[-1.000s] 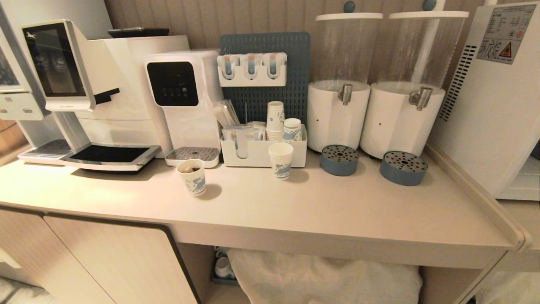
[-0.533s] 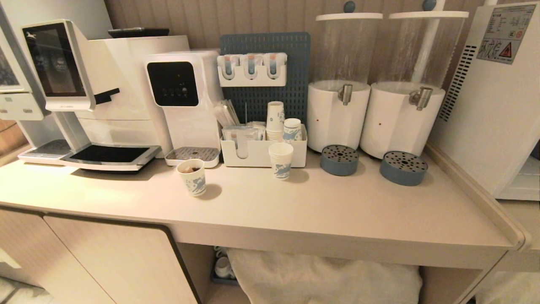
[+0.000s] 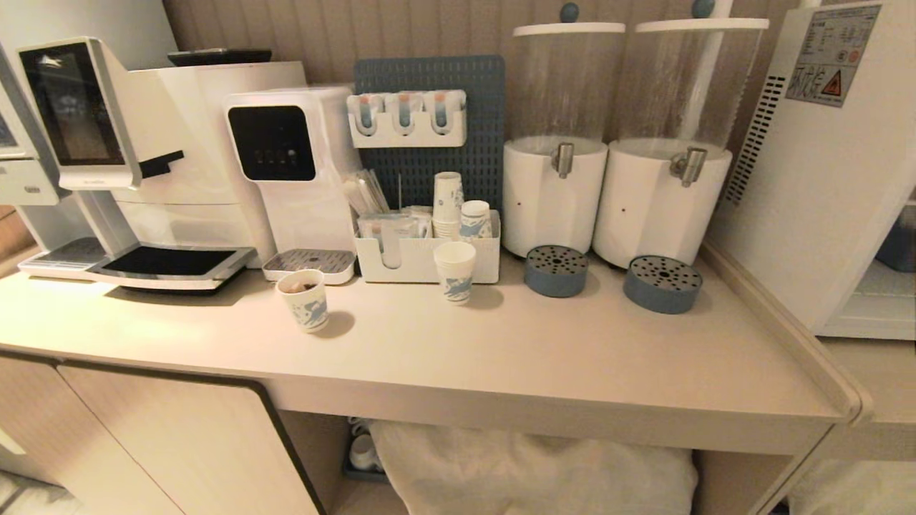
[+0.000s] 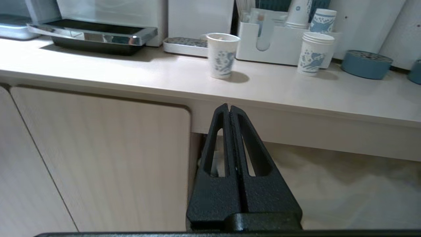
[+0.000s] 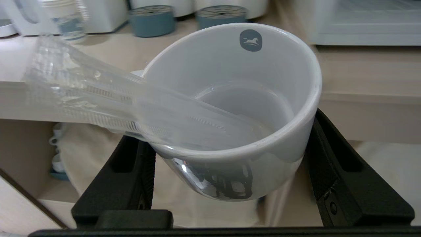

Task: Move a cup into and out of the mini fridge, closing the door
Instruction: Put the ceramic cup in the freezer

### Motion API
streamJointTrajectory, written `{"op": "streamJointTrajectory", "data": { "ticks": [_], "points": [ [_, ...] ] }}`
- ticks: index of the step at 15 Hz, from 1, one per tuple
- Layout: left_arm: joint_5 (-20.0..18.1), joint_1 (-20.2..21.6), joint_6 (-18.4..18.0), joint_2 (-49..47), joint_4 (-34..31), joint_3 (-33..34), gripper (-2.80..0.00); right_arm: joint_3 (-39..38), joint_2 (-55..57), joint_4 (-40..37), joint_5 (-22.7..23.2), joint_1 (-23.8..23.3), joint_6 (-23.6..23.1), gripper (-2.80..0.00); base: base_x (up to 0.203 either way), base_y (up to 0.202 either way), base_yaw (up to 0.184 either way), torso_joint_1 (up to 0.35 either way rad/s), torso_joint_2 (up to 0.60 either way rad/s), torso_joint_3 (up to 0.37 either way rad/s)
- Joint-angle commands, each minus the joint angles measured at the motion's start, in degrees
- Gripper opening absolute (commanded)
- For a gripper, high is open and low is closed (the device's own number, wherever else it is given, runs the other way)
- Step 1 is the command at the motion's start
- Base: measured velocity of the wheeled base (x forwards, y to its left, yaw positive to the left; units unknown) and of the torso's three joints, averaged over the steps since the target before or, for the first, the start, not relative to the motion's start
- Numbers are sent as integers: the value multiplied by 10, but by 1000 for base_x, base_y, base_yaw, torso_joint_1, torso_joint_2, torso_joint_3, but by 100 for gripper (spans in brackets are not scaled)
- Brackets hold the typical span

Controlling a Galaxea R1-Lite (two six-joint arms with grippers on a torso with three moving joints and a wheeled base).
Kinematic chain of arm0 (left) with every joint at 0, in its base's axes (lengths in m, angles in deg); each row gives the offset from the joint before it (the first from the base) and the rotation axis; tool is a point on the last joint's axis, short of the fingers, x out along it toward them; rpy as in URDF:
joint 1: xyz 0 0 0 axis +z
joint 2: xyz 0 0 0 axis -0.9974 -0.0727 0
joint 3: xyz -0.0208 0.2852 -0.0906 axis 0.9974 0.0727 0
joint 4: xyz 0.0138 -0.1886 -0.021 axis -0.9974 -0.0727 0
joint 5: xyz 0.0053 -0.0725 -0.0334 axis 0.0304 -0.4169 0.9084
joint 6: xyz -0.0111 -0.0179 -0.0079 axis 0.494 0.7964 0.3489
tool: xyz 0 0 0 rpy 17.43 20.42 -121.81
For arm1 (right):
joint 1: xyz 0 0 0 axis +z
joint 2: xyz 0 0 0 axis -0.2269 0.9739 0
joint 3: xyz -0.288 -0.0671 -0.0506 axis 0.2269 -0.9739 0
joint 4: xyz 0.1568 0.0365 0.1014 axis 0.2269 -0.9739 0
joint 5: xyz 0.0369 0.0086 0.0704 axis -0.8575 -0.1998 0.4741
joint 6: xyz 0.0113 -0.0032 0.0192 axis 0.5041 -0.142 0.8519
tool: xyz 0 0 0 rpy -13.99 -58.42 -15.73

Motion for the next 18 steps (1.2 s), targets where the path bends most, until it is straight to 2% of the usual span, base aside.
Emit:
{"op": "streamJointTrajectory", "data": {
  "ticks": [1,13,18],
  "points": [
    [0,0,1,3,1,23,-280,0,0,0,1,0,0,-280,0,-200,1,2,2,0],
    [0,0,2,3,2,23,-280,0,0,0,1,0,-1,-280,0,-189,1,3,3,1],
    [0,0,2,3,1,23,-280,2,1,-3,1,0,2,-280,0,-19,0,0,0,0]
  ]
}}
